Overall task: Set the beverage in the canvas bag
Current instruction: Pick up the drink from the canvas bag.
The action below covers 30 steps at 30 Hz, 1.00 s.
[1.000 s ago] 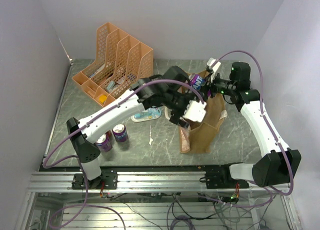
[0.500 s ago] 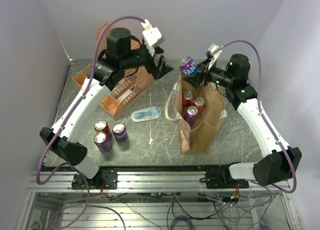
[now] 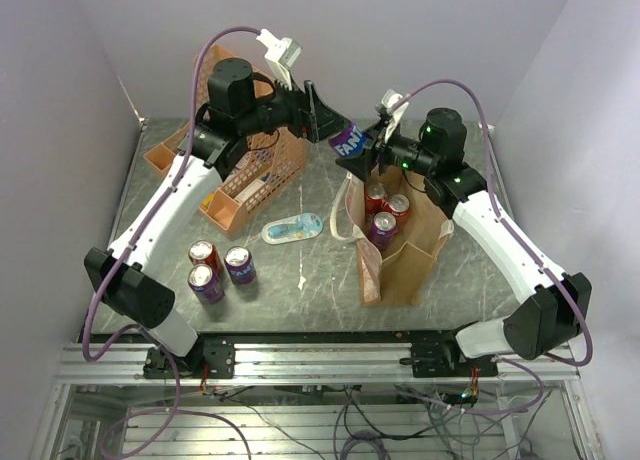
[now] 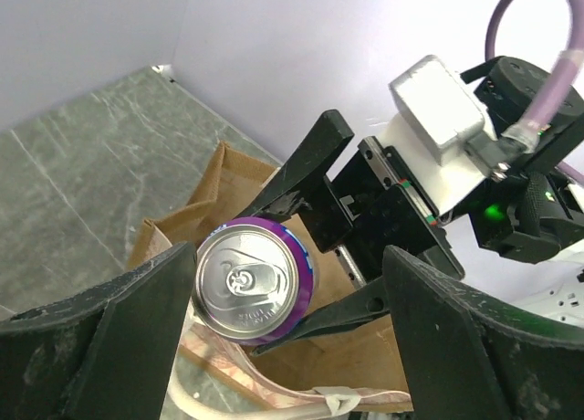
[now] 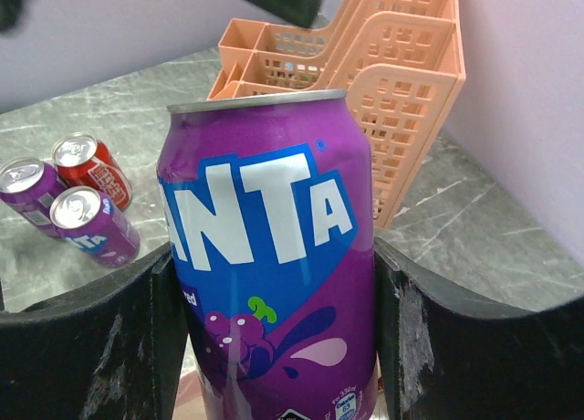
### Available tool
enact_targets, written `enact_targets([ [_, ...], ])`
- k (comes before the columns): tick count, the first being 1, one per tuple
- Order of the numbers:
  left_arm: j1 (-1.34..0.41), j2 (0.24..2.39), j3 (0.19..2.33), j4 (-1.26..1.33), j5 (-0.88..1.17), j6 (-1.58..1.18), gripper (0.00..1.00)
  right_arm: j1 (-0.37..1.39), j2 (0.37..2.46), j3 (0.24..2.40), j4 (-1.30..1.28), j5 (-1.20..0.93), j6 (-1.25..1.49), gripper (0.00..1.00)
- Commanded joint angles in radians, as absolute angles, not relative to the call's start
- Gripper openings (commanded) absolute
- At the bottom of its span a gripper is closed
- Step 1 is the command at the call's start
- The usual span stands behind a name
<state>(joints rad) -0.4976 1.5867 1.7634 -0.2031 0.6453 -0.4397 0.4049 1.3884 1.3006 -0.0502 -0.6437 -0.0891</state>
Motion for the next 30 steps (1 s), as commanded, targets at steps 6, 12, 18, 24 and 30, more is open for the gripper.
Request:
enact_targets([
  [6, -0.488, 1.609, 1.723, -0.168, 0.654, -0.563, 0.93, 0.428, 1.382, 1.37, 0.077, -0.624, -0.102, 0.0],
  [12, -0.493, 1.62, 1.704, -0.156, 0.663, -0.572, 0.9, 0.43, 1.384, 1.366, 0.095, -0.617, -0.103, 0.0],
  [18, -0.506, 1.638, 1.705, -0.143, 0.671, -0.58, 0.85, 0.43, 1.388, 1.359, 0.118, -0.618, -0.091, 0.0],
  [24, -0.525, 1.653, 1.707, -0.101, 0.695, -0.591, 0.72, 0.43, 1.391, 1.349, 0.117, -0.624, -0.091, 0.0],
  [30, -0.538, 1.664, 1.705, -0.073, 0.729, -0.592, 0.71, 0.43, 1.393, 1.335, 0.13, -0.622, -0.082, 0.0],
])
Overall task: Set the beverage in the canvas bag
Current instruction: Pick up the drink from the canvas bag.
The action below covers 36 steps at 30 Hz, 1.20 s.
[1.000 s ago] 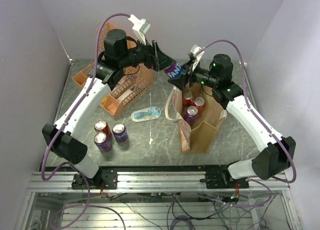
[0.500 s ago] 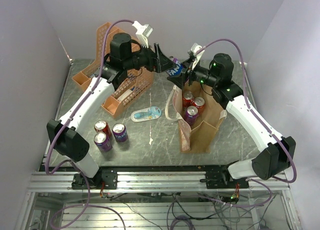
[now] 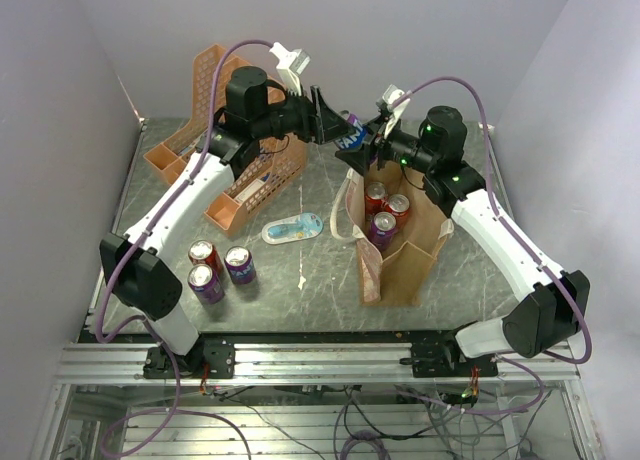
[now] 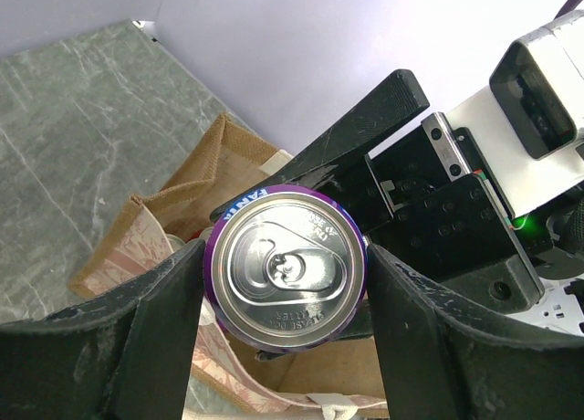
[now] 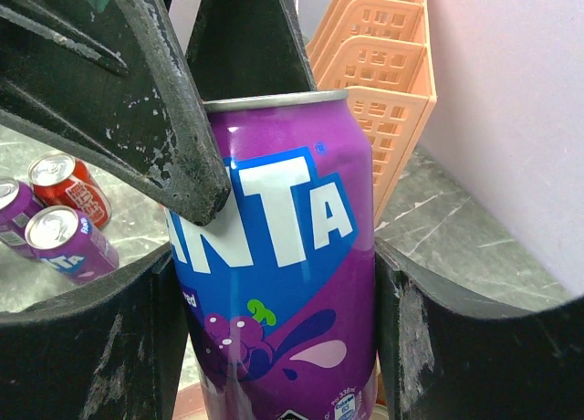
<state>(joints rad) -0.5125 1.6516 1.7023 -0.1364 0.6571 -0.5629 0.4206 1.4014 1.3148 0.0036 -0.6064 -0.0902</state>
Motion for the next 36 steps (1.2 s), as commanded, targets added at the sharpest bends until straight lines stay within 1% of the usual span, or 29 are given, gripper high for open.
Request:
enact_targets([
  [1, -0.539, 1.665, 1.706, -0.083, 0.724, -0.59, 0.75, 0.43, 1.396, 1.338, 0.132, -0.62, -0.08, 0.0],
  [4, -0.54, 1.667, 1.706, -0.092, 0.719, -0.589, 0.81, 0.43, 1.399, 1.339, 0.137, -0.618, -0.081, 0.0],
  [9, -0.54, 1.672, 1.709, -0.089, 0.719, -0.59, 0.84, 0.43, 1.4, 1.339, 0.137, -0.62, -0.08, 0.0],
  [14, -0.541, 1.671, 1.699, -0.077, 0.724, -0.593, 0.79, 0.43, 1.401, 1.341, 0.138, -0.617, -0.077, 0.0],
  [19, -0.544, 1.674, 1.704, -0.086, 0.716, -0.586, 0.82, 0.43, 1.4, 1.344, 0.133, -0.623, -0.069, 0.0],
  [24, -0.547, 1.675, 1.703, -0.084, 0.716, -0.586, 0.83, 0.43, 1.4, 1.344, 0.129, -0.629, -0.067, 0.0],
  [29, -0.549, 1.669, 1.694, -0.084, 0.715, -0.586, 0.76, 0.43, 1.404, 1.345, 0.138, -0.63, -0.06, 0.0],
  [32, -0.548, 1.663, 1.687, -0.058, 0.731, -0.583, 0.66, 0.43, 1.41, 1.351, 0.133, -0.626, -0.055, 0.0],
  [33, -0.549, 1.662, 1.685, -0.046, 0.737, -0.578, 0.61, 0.43, 1.412, 1.353, 0.127, -0.617, -0.053, 0.0],
  [34, -0.549, 1.659, 1.686, -0.035, 0.745, -0.574, 0.53, 0.43, 1.414, 1.353, 0.121, -0.605, -0.051, 0.03],
  [35, -0.548, 1.659, 1.687, -0.023, 0.752, -0.568, 0.36, 0.43, 1.415, 1.352, 0.113, -0.597, -0.048, 0.09],
  [36, -0.545, 1.654, 1.687, -0.011, 0.754, -0.561, 0.17, 0.43, 1.412, 1.348, 0.101, -0.591, -0.05, 0.17],
])
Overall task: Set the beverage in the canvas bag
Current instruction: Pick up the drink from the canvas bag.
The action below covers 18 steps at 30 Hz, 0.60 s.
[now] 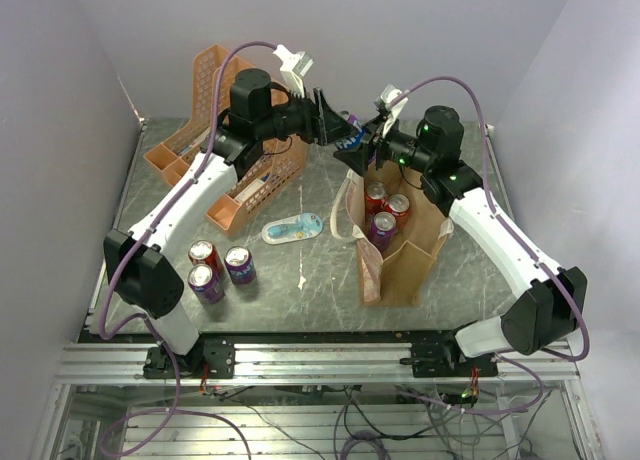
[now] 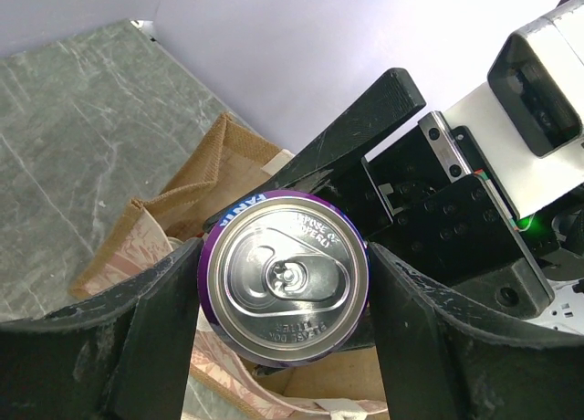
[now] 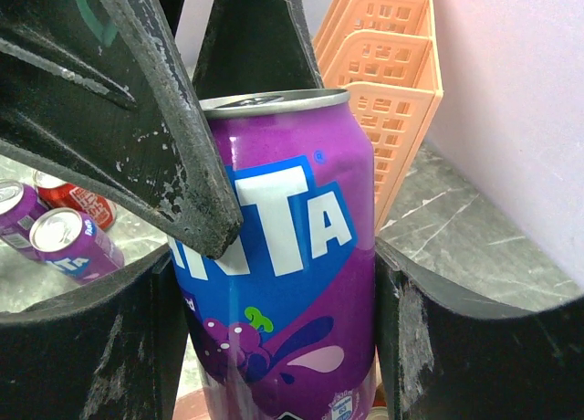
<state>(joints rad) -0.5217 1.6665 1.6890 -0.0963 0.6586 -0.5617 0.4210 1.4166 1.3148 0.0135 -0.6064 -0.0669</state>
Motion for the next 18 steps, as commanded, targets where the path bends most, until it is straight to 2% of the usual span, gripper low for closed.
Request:
enact_targets([
  [1, -0.541, 1.651, 1.691, -0.006, 0.752, -0.553, 0.09, 0.43, 1.407, 1.344, 0.089, -0.583, -0.053, 0.23],
  [3, -0.53, 1.649, 1.704, 0.008, 0.761, -0.545, 0.07, 0.43, 1.397, 1.337, 0.055, -0.569, -0.066, 0.33],
  [6, -0.506, 1.644, 1.722, 0.044, 0.78, -0.543, 0.07, 0.43, 1.379, 1.335, -0.021, -0.553, -0.104, 0.57],
  [13, -0.45, 1.632, 1.764, 0.081, 0.813, -0.513, 0.07, 0.43, 1.317, 1.322, -0.18, -0.517, -0.178, 0.96],
  [18, -0.417, 1.617, 1.778, 0.073, 0.816, -0.493, 0.07, 0.43, 1.282, 1.323, -0.271, -0.511, -0.185, 0.98],
])
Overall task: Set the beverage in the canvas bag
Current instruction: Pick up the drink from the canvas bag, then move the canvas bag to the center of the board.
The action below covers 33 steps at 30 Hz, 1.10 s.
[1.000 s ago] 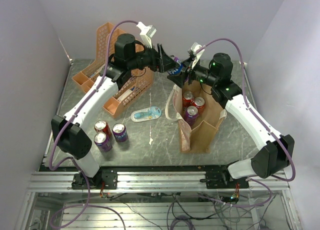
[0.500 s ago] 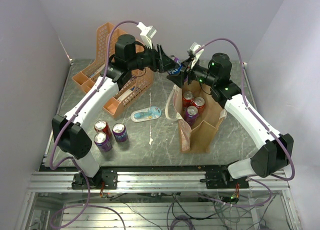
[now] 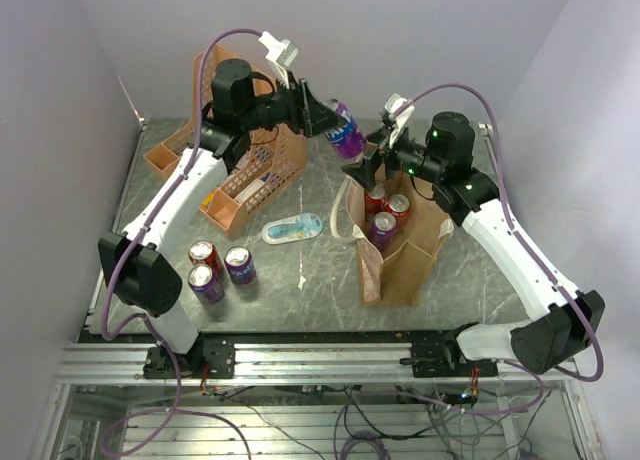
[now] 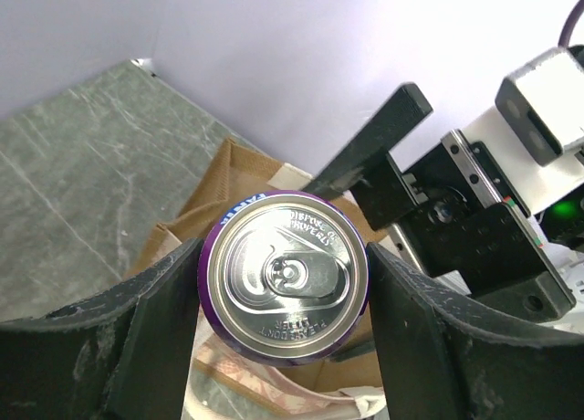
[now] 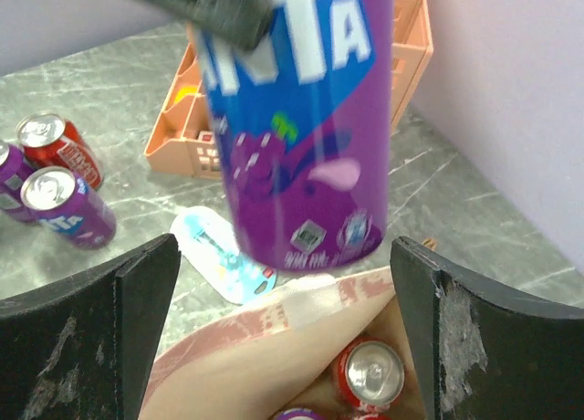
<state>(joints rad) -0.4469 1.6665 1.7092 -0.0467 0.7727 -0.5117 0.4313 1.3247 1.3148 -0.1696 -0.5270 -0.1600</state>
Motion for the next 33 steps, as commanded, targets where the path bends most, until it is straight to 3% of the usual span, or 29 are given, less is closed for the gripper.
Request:
enact_targets([
  [1, -0.408, 1.614, 1.785, 0.059, 0.808, -0.482, 0.07, 0.43, 1.278, 1.326, -0.303, -0.527, -0.186, 0.96],
  [9, -0.331, 1.582, 1.842, -0.113, 0.665, -0.3, 0.07, 0.543, 1.296, 1.389, -0.602, -0.439, -0.16, 0.91],
  [17, -0.325, 1.552, 1.801, -0.141, 0.652, -0.251, 0.07, 0.623, 1.292, 1.35, -0.65, -0.23, -0.059, 0.89],
  [27, -0.325, 1.523, 1.762, -0.146, 0.654, -0.245, 0.07, 0.663, 1.304, 1.298, -0.639, -0.225, 0.026, 0.73],
  [33, -0.325, 1.515, 1.74, -0.131, 0.666, -0.266, 0.07, 0.663, 1.329, 1.291, -0.634, -0.236, 0.058, 0.55],
])
